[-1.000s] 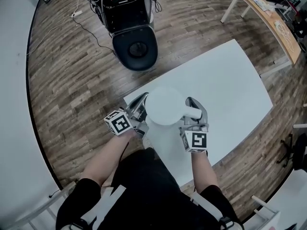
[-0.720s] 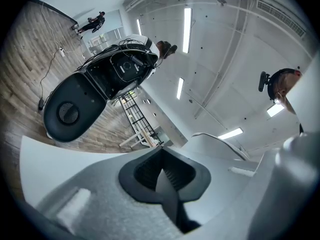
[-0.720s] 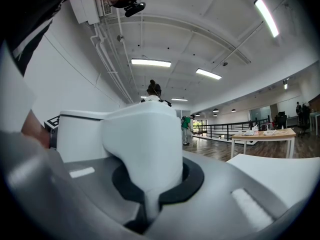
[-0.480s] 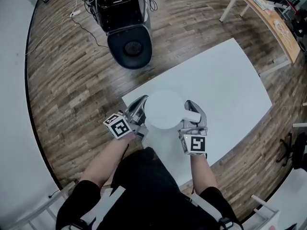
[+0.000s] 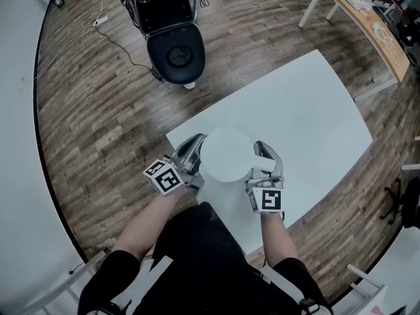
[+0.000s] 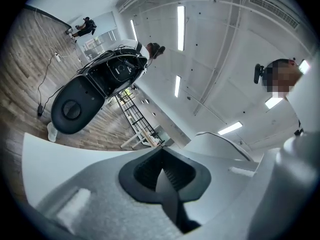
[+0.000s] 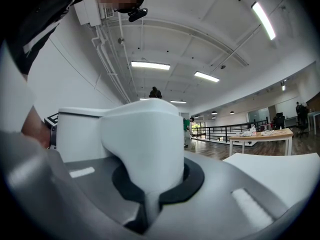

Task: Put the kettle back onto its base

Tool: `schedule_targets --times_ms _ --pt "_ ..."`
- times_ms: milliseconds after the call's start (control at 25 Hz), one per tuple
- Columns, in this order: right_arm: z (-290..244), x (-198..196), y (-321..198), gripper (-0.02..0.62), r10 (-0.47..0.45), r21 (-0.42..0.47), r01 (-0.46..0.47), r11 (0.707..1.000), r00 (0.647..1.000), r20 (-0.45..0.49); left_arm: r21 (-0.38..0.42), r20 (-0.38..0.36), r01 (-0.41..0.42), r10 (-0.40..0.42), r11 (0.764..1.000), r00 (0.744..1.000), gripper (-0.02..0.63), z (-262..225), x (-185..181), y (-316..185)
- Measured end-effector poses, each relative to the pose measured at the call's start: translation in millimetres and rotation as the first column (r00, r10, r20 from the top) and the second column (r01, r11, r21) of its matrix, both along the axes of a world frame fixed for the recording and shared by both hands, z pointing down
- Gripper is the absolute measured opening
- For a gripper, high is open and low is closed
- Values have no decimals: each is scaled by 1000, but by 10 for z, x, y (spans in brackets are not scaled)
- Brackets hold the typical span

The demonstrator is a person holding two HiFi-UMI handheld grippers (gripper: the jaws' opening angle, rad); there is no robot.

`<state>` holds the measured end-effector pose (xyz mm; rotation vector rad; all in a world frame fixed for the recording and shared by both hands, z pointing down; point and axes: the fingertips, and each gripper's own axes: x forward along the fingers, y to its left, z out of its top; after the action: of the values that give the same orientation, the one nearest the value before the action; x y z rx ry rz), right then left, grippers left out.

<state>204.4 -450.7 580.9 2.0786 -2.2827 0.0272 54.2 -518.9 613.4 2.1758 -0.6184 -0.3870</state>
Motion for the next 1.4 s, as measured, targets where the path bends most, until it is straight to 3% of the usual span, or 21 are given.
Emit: schedule_targets --times_ms 120,280,480,560,720,880,1000,1160,1400 --pt "41 -33 48 5 -5 -17 5 1000 1000 -9 11 -19 14 -14 1000 1000 -6 54 -54 52" --pt "106 83 32 6 32 -60 -35 998 999 -40 -39 -60 -3 0 999 998 -6 77 -30 96" --pt "146 121 77 8 111 -110 -117 987 992 -56 -61 -22 19 -20 998 1000 -6 247 -106 152" --pt "167 132 117 61 120 -121 -126 985 991 -56 -74 -28 17 -19 997 999 -6 263 -140 158" --pt "194 173 234 106 128 -123 -135 983 990 -58 -68 -30 17 -19 998 999 -6 249 -211 93" --pt "282 149 374 113 131 -163 -139 977 990 -58 -64 -22 35 -36 997 999 -6 225 -305 92" --pt "283 165 405 121 131 -175 -138 975 990 -54 2 13 49 -49 999 999 -6 153 -369 135" --pt "270 171 536 133 117 -186 -122 975 992 -41 156 140 61 -83 986 987 -6 34 -468 288" --pt "222 185 840 126 93 -181 -97 979 995 -30 214 163 101 -137 972 977 -6 -140 -619 528"
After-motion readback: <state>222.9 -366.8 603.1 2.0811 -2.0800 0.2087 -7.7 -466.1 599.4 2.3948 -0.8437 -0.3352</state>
